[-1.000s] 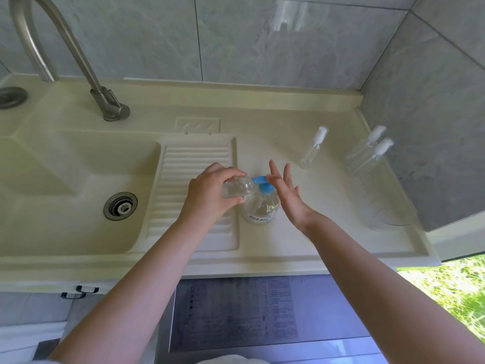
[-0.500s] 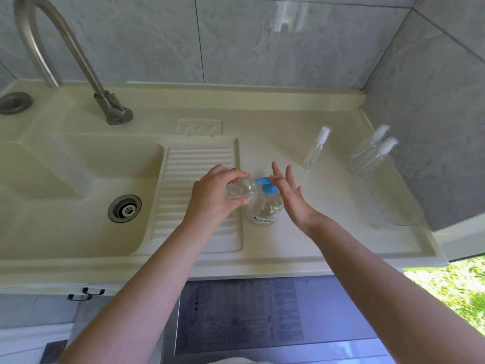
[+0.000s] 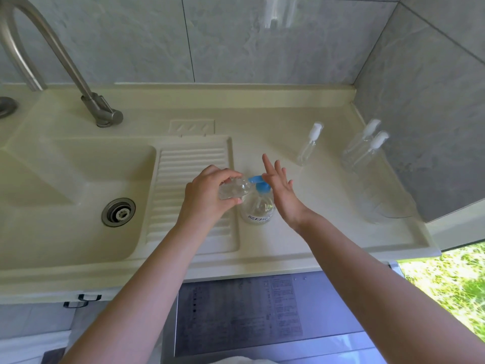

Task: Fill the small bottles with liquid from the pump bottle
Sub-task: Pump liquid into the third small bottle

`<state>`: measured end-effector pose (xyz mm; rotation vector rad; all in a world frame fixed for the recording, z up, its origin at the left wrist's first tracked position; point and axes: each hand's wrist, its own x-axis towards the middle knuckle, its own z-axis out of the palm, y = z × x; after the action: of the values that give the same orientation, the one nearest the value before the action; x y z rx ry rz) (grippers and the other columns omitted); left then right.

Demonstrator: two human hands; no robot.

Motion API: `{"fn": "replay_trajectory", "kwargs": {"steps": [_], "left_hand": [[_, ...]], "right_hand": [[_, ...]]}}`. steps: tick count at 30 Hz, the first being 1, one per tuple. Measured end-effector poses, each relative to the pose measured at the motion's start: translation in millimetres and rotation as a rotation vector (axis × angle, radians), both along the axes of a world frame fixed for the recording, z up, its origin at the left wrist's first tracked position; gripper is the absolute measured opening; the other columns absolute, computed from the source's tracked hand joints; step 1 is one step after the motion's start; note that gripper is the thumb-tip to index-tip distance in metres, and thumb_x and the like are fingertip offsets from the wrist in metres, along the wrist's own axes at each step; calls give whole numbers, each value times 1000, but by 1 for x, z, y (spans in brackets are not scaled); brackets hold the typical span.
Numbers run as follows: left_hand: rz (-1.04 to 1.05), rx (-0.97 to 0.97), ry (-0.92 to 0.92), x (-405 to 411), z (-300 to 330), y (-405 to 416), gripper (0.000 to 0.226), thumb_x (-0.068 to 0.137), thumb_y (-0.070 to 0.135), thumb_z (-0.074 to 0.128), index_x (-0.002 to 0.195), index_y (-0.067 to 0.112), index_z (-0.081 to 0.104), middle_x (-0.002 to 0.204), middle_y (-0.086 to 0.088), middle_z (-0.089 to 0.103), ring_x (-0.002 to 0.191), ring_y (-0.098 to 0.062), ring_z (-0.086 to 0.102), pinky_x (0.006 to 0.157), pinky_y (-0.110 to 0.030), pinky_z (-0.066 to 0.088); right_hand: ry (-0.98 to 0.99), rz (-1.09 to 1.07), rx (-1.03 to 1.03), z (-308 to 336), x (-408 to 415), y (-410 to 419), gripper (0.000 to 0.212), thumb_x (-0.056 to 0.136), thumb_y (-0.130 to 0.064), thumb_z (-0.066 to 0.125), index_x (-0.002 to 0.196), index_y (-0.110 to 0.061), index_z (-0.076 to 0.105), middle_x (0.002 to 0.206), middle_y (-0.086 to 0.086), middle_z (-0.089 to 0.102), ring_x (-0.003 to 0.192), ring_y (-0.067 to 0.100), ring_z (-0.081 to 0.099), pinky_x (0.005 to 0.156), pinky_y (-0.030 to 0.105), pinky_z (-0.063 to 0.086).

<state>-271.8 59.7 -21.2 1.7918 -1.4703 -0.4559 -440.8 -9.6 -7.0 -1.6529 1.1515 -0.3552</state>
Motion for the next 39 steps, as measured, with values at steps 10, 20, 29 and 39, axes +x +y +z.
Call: {"fn": "replay_trajectory", "kwargs": {"steps": [10,20,29,39], "left_hand": [[0,-23,16,-1,3,0,56,58,18,90,107,34,71,95,10,57,88,-3,59,89,-42,51],[13,6,21,-2,-1,-1,55,58,18,90,107,33,71,96,10,57,87,-6,60,87,-44,51],[16,0,18,-3,2,0,54,59,20,89,108,33,71,95,10,58,85,-4,59,87,-41,52],[29,11,24,-4,4,1,54,59,21,89,107,36,71,95,13,56,83,8,54,88,-42,51]], "right_hand": [[-27,-19,62,9,-11,-1,59,101,-47,35,155,-47,10,164,-14,-15,146,4,-25,118,40,-18],[6,25,-3,8,-8,1,50,105,-41,27,153,-51,15,163,-16,-18,147,7,-26,118,41,-17],[-35,16,36,9,-11,1,49,104,-45,29,152,-53,19,163,-19,-15,147,7,-24,118,44,-15],[-29,-2,62,7,-12,-1,50,102,-49,32,150,-56,19,161,-22,-17,146,12,-28,118,49,-16]]}}
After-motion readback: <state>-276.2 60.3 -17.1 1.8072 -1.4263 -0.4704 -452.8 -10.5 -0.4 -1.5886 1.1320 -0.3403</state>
